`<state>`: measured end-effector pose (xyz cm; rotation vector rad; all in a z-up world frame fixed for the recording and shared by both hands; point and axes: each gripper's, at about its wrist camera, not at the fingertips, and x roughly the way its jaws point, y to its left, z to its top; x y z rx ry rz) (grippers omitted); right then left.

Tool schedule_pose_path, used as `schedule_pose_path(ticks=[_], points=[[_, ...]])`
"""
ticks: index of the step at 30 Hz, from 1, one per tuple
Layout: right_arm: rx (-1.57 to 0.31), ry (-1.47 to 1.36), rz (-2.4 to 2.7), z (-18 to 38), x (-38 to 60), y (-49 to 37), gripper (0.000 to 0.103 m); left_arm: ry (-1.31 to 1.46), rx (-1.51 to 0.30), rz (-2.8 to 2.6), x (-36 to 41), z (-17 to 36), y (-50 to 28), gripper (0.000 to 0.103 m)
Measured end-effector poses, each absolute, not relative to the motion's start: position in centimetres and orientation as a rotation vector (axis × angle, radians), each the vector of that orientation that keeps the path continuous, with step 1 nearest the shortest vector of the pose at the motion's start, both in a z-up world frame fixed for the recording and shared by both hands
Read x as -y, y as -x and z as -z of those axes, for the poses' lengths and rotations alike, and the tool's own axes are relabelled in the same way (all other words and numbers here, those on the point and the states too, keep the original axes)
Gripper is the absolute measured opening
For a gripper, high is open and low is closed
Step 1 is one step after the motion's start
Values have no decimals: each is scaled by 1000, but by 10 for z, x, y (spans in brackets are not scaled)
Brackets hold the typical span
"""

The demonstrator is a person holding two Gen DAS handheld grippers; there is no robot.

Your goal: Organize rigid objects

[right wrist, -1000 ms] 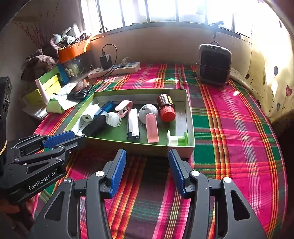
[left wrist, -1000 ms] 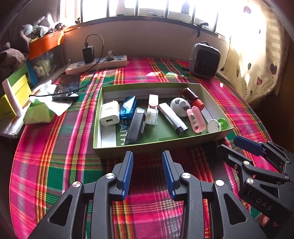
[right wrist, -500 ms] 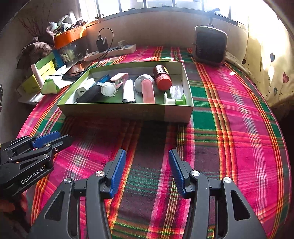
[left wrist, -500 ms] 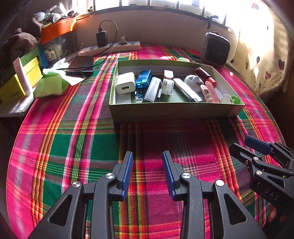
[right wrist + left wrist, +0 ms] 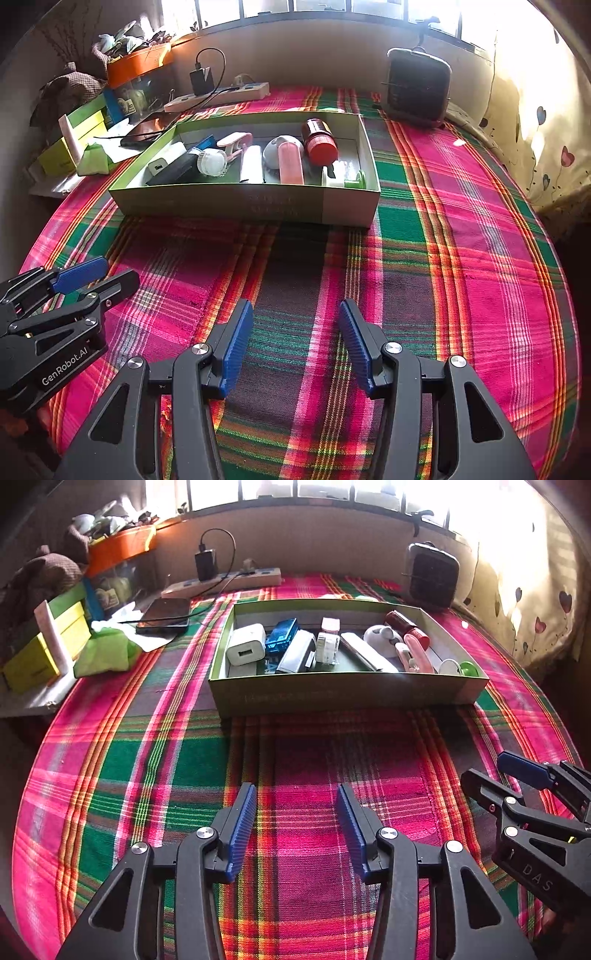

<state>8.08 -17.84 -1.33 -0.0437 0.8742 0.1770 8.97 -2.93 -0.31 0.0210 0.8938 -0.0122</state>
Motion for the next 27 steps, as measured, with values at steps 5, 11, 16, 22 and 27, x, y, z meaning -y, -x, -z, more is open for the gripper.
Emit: schedule_pose_path(ticks=[5, 11, 16, 22, 27], points=[[-871, 44, -147, 15, 183, -81, 60, -11, -886, 0, 31, 4, -88, 48], [-872, 52, -147, 15, 182, -82, 63, -21, -886, -4, 33, 4, -88, 50], [-872, 54, -147, 15, 182, -82, 64, -24, -887, 1, 34, 4, -89, 53], [-873, 53, -148, 15, 181, -82, 64, -24, -887, 1, 34, 5, -89, 53], [-872, 53, -148, 15, 181, -82, 65, -24, -887, 1, 35, 5, -89, 53]])
